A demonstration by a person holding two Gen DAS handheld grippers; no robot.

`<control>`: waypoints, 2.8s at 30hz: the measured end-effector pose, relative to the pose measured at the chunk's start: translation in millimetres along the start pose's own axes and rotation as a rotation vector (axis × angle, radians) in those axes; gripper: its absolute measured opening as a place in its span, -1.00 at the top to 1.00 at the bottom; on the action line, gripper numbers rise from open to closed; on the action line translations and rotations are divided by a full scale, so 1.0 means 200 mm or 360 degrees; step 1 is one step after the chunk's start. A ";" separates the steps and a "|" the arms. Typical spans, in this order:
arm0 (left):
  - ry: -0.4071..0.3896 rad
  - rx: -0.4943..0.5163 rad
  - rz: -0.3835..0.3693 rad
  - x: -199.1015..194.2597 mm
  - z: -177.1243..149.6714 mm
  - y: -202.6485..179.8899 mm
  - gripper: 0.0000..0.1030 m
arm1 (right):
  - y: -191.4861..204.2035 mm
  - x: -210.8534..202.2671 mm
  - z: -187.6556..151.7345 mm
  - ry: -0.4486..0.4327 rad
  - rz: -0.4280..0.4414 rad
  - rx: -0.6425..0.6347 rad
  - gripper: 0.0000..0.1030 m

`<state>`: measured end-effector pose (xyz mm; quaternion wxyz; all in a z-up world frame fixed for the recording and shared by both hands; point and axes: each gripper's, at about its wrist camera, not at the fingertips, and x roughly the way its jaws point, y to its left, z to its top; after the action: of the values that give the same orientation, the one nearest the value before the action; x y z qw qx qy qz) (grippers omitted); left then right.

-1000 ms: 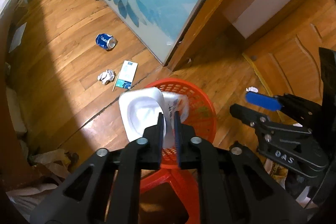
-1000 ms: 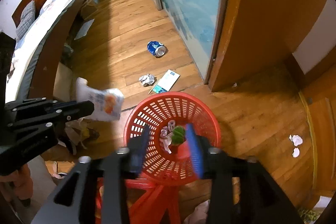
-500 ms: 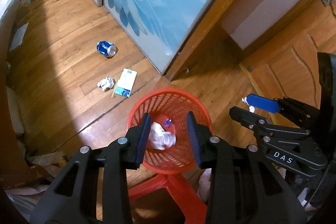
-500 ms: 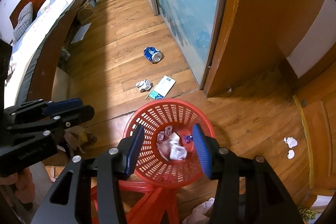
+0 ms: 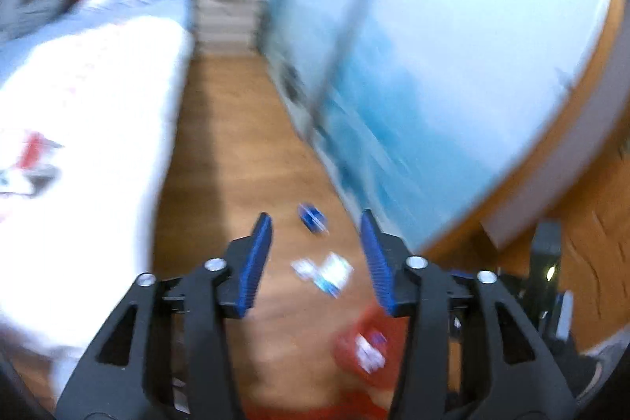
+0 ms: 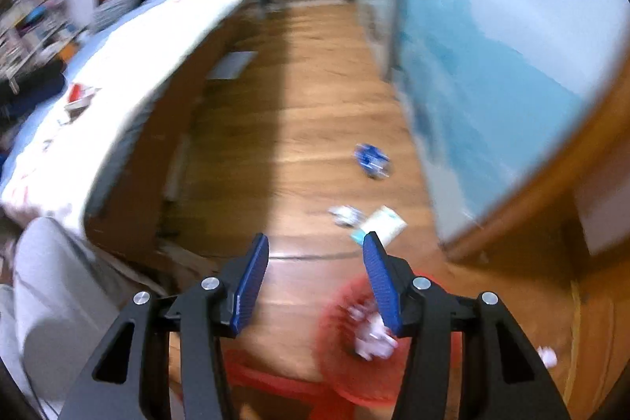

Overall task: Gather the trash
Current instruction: 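Return both tools to the bed above the remaining wrappers, then grasp the red-and-white carton with the right tool while the left tool grasps a small white scrap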

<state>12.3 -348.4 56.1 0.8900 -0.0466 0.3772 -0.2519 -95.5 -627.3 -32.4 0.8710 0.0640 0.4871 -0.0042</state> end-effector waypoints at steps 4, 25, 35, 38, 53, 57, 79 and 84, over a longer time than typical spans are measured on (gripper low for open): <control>-0.0214 -0.0184 0.0261 -0.31 0.03 0.48 -0.22 | 0.45 0.10 0.18 -0.0042 0.0165 -0.0145 -0.03; -0.0124 -0.0459 0.1006 -0.14 -0.07 2.20 -0.51 | 1.85 0.58 0.59 -0.0176 0.0365 -0.0665 -0.36; 0.0100 -0.0643 0.0899 0.01 -0.05 2.42 -0.51 | 1.96 0.93 1.01 -0.0093 0.0593 -0.0229 -0.42; 0.0145 -0.0707 0.0860 0.04 -0.07 2.46 -0.51 | 1.98 1.01 1.08 -0.0086 0.0618 -0.0149 -0.45; 0.0176 -0.0790 0.0861 0.09 -0.10 2.52 0.30 | 2.05 1.15 1.15 -0.0032 0.0711 -0.0105 -0.48; 0.0121 -0.0840 0.0816 0.07 -0.10 2.53 0.57 | 2.09 1.16 1.21 -0.0064 0.0688 -0.0160 -0.54; -0.0089 -0.0778 0.0760 -0.07 -0.04 2.32 0.92 | 2.25 1.23 1.20 -0.0057 0.0672 -0.0289 -0.12; -0.0122 -0.0717 0.0721 -0.13 -0.03 2.17 0.92 | 2.19 1.10 1.14 -0.0076 0.0707 -0.0268 -0.10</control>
<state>172.2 41.4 -50.0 0.9044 -0.1668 0.3903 0.0444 244.1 -207.6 -53.0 0.8641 0.0967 0.4389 0.2266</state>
